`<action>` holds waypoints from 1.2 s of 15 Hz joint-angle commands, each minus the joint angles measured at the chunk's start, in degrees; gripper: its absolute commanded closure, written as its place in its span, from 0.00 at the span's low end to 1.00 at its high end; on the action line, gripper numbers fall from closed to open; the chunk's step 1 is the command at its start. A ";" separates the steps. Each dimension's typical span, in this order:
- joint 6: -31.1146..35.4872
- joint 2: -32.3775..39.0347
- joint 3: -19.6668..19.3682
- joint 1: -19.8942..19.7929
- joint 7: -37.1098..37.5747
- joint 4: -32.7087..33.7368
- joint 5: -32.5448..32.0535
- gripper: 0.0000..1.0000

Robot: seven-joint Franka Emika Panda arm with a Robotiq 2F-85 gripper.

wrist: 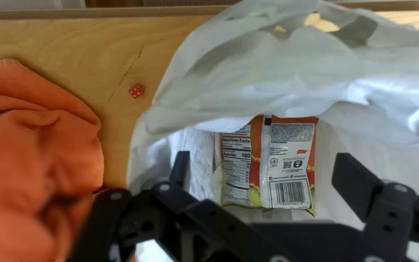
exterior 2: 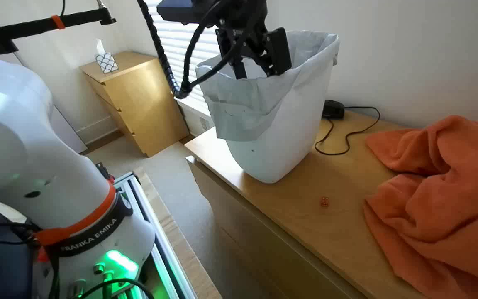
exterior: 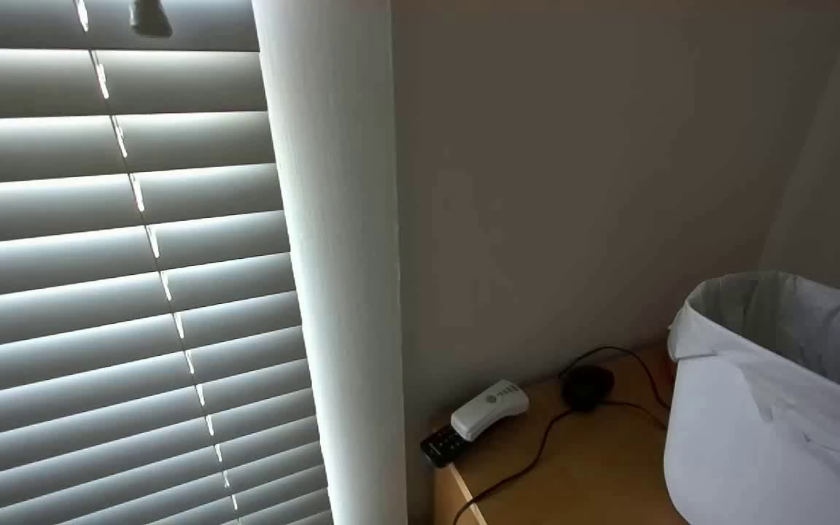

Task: Lay the bin on its side and remove a wrapper from the bin

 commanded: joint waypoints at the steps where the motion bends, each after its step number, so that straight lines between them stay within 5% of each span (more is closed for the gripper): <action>1: -0.15 0.05 0.28 -0.23 -0.13 0.06 0.22 0.00; 6: -0.05 0.03 -0.23 0.38 -0.11 0.53 1.69 0.00; 12: 7.23 -1.57 -0.50 7.10 -3.85 2.44 9.80 0.00; 18: 5.64 -0.17 -1.45 15.71 -6.91 4.80 21.80 0.00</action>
